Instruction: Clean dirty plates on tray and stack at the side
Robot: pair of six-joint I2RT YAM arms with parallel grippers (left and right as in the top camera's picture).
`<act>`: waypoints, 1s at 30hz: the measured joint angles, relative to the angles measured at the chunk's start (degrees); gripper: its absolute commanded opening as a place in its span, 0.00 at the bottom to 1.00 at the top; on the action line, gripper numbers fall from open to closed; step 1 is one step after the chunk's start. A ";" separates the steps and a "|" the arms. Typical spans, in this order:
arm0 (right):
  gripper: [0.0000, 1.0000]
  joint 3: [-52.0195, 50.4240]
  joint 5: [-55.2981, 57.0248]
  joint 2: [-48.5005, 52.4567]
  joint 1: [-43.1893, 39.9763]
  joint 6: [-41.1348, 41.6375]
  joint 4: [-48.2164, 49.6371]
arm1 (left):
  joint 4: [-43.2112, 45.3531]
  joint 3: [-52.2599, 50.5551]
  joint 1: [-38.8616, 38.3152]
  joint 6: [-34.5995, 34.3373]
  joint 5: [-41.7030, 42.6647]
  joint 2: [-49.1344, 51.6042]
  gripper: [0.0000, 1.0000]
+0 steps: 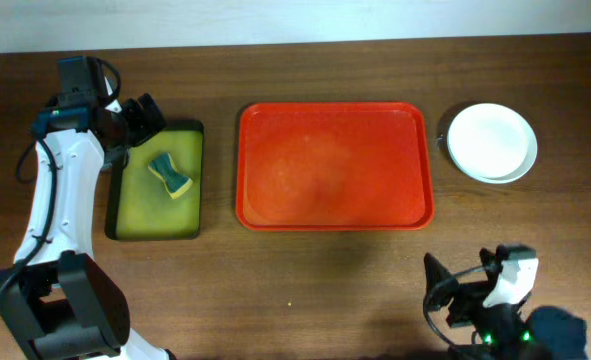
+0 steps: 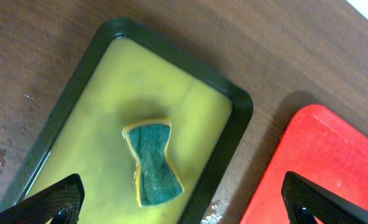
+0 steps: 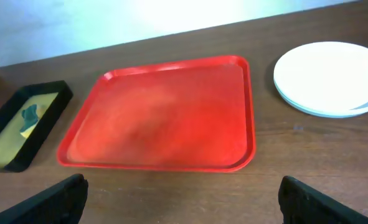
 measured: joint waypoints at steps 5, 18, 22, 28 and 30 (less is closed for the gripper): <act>0.99 -13.75 -0.02 -6.67 0.11 -0.02 20.31 | -0.11 0.00 0.00 0.00 0.04 0.00 1.00; 0.99 -34.73 4.85 -6.54 2.34 -4.96 50.03 | -0.04 0.00 0.00 0.00 0.02 0.00 0.99; 0.99 -34.75 5.49 -6.47 2.34 -5.22 47.50 | -0.02 0.00 0.00 0.00 0.02 0.00 0.99; 0.99 -34.75 5.49 -6.47 2.34 -5.29 47.50 | -0.02 0.00 0.00 0.00 0.02 0.00 1.00; 0.99 -34.75 5.49 -6.47 2.34 -5.38 47.50 | -0.02 0.00 0.00 0.00 0.02 0.00 0.99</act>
